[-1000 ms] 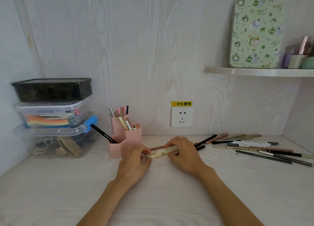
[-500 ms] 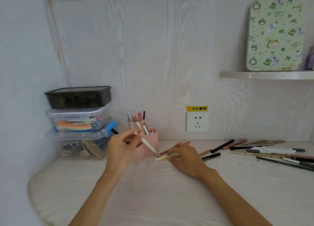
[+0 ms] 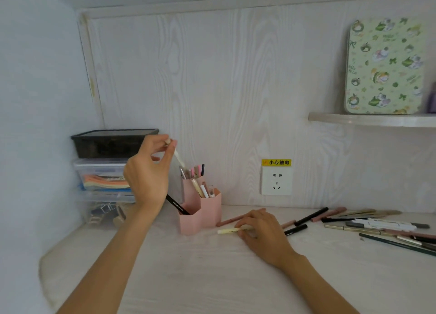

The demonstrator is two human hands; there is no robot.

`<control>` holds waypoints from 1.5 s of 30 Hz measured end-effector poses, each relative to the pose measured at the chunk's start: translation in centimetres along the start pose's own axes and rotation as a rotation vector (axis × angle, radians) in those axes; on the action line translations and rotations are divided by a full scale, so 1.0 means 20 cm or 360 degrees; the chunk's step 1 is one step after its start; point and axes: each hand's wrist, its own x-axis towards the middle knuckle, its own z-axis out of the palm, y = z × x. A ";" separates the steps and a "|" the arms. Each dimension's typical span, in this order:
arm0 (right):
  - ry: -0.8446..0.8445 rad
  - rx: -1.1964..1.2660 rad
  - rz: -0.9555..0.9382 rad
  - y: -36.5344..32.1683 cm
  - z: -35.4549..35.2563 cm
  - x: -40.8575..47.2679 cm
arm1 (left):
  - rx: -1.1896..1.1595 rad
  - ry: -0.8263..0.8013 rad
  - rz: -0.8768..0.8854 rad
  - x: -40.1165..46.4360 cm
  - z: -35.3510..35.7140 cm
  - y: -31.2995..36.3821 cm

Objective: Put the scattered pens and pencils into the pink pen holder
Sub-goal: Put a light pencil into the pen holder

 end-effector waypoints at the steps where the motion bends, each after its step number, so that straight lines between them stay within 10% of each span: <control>1: 0.0026 0.0003 -0.0016 0.00 0.00 0.00 | 0.0090 -0.0063 0.0011 -0.02 0.02 -0.02; 9: 0.0368 0.0183 0.0057 -0.01 -0.07 0.01 | 0.0840 -0.0846 0.0175 -0.21 0.07 -0.14; 13: 0.0799 0.0851 0.0439 -0.02 -0.15 0.05 | 0.0480 -0.0612 0.0298 -0.38 0.05 -0.04; 19: 0.1094 0.1790 0.0966 0.03 -0.21 0.06 | 0.0317 -0.1665 -0.0032 -0.70 0.23 0.11; 24: 0.1167 0.2075 0.1058 0.06 -0.25 0.04 | 0.0197 -0.1850 -0.0200 -0.79 0.30 0.09; 38: 0.0839 0.1578 0.0406 -0.37 -0.29 0.37 | 0.0560 -0.1496 -0.0136 -0.59 -0.15 -0.27; 45: 0.0845 0.0405 0.0156 -0.49 -0.22 0.56 | 0.0541 -0.1348 -0.0404 -0.56 -0.17 -0.32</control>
